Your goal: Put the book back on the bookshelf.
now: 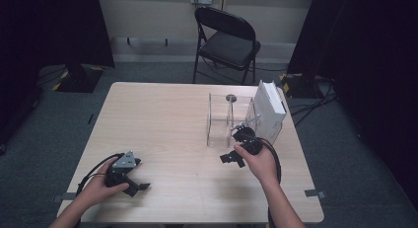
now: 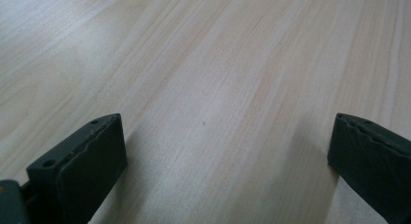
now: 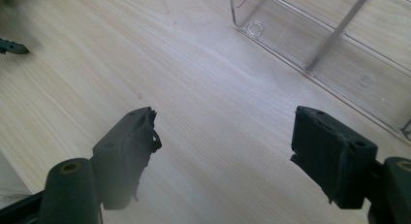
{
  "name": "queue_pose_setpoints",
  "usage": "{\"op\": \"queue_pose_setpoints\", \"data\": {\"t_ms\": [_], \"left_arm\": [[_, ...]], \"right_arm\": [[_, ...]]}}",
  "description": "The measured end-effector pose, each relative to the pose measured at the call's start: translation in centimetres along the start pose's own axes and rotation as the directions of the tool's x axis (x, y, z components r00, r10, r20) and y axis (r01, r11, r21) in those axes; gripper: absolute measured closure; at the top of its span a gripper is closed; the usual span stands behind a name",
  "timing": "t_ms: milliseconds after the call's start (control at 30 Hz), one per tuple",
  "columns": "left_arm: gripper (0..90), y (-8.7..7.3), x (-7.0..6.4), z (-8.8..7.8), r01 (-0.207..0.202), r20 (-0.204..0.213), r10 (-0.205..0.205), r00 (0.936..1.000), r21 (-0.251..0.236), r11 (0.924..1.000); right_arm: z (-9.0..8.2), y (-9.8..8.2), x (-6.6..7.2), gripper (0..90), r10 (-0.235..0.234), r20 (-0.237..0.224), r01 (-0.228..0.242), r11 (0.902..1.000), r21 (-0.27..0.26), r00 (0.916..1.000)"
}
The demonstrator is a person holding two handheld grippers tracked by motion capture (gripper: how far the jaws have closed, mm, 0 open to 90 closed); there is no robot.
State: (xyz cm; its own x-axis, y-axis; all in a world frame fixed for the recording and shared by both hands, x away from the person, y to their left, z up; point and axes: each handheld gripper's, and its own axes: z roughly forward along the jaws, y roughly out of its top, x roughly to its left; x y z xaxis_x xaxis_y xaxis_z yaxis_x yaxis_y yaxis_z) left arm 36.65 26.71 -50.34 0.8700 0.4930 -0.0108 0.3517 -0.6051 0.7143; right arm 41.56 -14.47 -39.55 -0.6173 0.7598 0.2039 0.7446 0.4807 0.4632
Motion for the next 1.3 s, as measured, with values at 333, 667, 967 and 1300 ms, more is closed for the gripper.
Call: {"op": "queue_pose_setpoints", "data": {"t_ms": [333,667,967,1300], "left_arm": [[0.0,0.0,0.0,0.0,0.001,0.000,-0.001,1.0000,-0.001,1.0000],[0.0,0.0,0.0,0.0,0.001,0.000,-0.001,1.0000,-0.001,1.0000],[0.0,0.0,0.0,0.0,0.001,0.001,-0.001,1.0000,0.000,1.0000],[0.0,0.0,0.0,0.0,0.001,0.000,-0.001,1.0000,0.000,1.0000]], "right_arm": [[0.4,0.2,0.6,22.6,-0.023,-0.023,0.023,0.9997,-0.001,0.9995],[1.2,0.4,1.3,22.7,-0.038,-0.036,0.038,0.9992,0.007,0.9986],[1.9,0.4,1.6,22.7,-0.046,-0.051,0.046,0.9989,0.001,0.9976],[3.0,0.3,2.1,22.7,-0.054,-0.068,0.054,0.9985,0.005,0.9962]]}}
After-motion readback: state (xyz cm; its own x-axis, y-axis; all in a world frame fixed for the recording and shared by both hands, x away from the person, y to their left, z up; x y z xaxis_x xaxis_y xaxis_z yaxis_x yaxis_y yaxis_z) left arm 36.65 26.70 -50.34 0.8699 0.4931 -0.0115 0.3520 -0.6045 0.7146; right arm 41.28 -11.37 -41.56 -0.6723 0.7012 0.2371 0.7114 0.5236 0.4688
